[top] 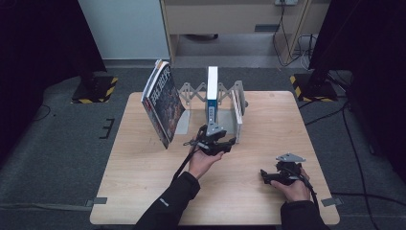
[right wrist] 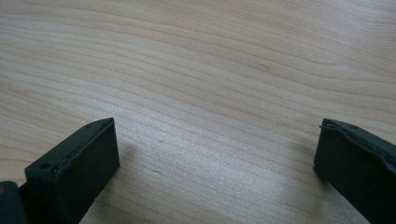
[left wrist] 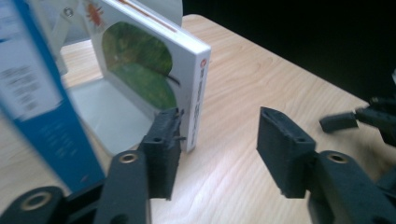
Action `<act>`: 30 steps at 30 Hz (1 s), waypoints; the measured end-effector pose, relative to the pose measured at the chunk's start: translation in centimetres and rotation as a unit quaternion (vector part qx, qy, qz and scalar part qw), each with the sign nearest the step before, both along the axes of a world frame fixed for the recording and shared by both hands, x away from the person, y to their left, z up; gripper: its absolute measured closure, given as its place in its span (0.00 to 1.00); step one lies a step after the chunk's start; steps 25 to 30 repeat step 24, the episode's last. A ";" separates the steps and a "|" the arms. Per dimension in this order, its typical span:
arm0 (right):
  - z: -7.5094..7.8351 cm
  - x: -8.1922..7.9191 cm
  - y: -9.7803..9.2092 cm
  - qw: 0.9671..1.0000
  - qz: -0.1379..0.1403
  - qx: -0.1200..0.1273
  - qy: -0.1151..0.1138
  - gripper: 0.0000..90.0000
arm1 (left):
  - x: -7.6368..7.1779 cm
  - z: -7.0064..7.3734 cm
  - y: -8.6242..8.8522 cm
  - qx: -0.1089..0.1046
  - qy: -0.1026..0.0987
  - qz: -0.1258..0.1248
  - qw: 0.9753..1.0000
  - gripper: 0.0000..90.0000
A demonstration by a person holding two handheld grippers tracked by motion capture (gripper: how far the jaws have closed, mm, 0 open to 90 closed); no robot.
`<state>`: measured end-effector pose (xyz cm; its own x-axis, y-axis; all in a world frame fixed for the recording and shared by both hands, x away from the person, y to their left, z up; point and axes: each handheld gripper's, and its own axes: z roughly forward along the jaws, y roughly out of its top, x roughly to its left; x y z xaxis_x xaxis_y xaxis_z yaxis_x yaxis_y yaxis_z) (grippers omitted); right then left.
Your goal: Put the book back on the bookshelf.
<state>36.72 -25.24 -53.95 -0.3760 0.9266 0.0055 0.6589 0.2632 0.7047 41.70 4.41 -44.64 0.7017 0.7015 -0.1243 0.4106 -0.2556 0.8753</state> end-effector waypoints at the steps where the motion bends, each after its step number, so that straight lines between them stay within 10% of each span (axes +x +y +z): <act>1: 0.0 0.0 0.0 1.000 0.000 0.000 0.000 0.00 | -0.2 0.1 0.5 -0.004 0.003 -0.002 1.000 0.48; 19: 0.0 0.0 0.0 1.000 0.000 0.000 0.001 0.00 | -4.4 -1.8 9.1 0.046 0.016 0.011 0.999 0.30; 24: 0.0 0.0 0.0 1.000 -0.001 0.000 0.000 0.00 | -4.6 -2.9 11.6 0.041 0.048 0.026 0.998 0.26; 30: 0.0 0.0 0.0 1.000 -0.001 0.000 0.000 0.00 | -4.6 -2.9 11.6 0.041 0.048 0.026 0.998 0.26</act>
